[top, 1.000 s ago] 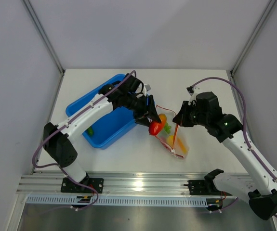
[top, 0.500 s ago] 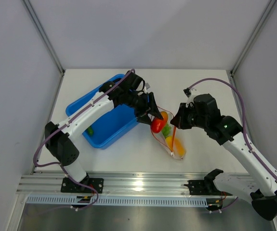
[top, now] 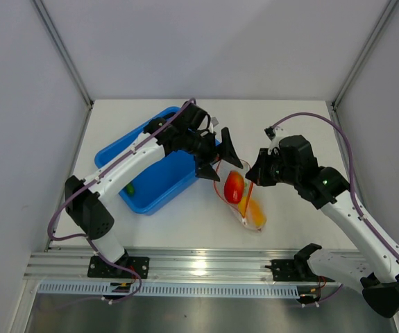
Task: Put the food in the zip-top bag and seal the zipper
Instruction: Place the fake fruit in the zipper food storage bag.
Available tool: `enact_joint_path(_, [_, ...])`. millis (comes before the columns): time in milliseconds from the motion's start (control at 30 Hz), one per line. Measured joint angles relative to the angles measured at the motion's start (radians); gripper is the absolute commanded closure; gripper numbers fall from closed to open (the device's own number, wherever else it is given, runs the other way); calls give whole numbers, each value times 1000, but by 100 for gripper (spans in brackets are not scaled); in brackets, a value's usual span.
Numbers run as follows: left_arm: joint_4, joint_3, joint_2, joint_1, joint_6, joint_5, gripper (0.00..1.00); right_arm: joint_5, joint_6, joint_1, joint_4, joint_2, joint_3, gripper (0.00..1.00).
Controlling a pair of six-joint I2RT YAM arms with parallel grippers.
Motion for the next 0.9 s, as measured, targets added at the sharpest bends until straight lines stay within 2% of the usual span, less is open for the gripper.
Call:
enact_joint_path(467, [60, -2, -42, -1, 18, -10, 1, 18, -2, 0, -1, -3, 0, 100])
enact_joint_path(900, [56, 3, -148, -2, 123, -136, 0, 37, -19, 0, -11, -3, 0, 100])
